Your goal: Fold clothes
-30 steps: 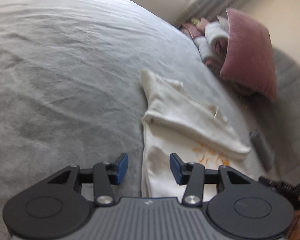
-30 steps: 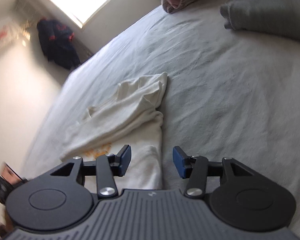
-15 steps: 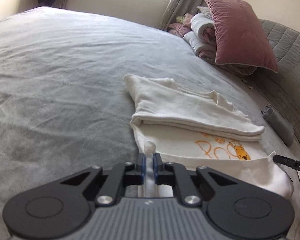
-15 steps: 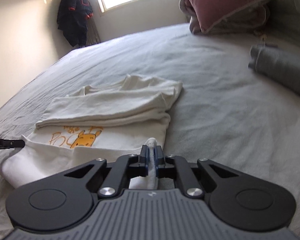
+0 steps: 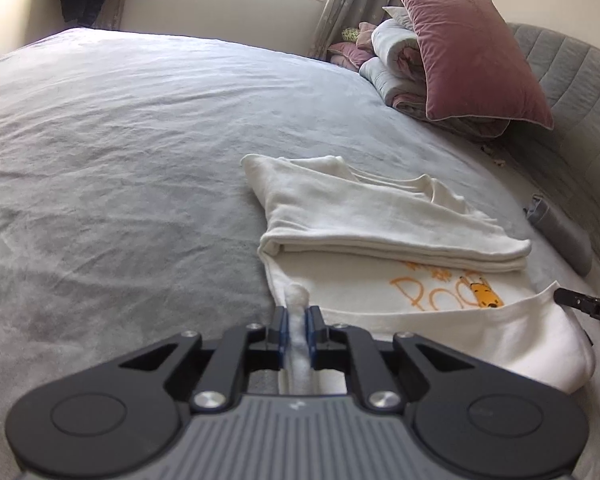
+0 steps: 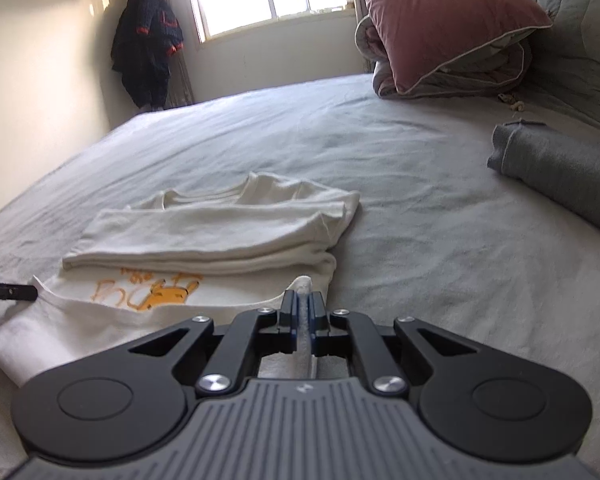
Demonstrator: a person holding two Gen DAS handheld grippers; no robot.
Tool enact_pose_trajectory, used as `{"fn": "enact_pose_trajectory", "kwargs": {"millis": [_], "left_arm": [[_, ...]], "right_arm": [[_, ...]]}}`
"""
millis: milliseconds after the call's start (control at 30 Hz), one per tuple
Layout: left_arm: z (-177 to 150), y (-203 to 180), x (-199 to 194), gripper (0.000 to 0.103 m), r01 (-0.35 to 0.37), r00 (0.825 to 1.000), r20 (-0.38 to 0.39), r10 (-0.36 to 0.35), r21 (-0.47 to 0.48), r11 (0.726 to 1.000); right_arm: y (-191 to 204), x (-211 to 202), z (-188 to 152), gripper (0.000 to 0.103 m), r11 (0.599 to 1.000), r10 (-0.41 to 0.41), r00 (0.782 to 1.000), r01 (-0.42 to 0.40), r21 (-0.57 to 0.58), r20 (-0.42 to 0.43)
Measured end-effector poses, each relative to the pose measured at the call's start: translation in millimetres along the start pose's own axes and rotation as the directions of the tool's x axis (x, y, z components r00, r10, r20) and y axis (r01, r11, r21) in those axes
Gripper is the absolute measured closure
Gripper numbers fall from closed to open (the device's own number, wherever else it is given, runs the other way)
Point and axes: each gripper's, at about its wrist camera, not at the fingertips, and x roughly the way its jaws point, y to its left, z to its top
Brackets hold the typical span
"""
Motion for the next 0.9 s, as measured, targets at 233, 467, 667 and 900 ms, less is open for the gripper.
{"fn": "enact_pose_trajectory", "kwargs": {"millis": [233, 467, 667, 900], "left_arm": [[-1.0, -8.5, -6.1, 0.094, -0.034, 0.999, 0.015, 0.033, 0.079, 0.996], [1.8, -8.3, -11.4, 0.095, -0.018, 0.999, 0.045, 0.015, 0.066, 0.998], [8.4, -4.1, -14.4, 0.095, 0.020, 0.996, 0.083, -0.021, 0.012, 1.000], [16.4, 4.5, -0.4, 0.095, 0.000, 0.992, 0.124, 0.007, -0.062, 0.998]], "right_arm": [[7.0, -0.7, -2.0, 0.096, 0.999, -0.018, 1.000, 0.018, -0.035, 0.004], [8.0, -2.0, 0.5, 0.096, 1.000, -0.018, 1.000, 0.018, -0.016, 0.020], [8.8, -4.2, 7.3, 0.096, 1.000, -0.020, 0.997, 0.019, 0.012, 0.074], [2.9, 2.7, 16.0, 0.096, 0.998, -0.055, 0.989, 0.050, 0.045, 0.135]]}}
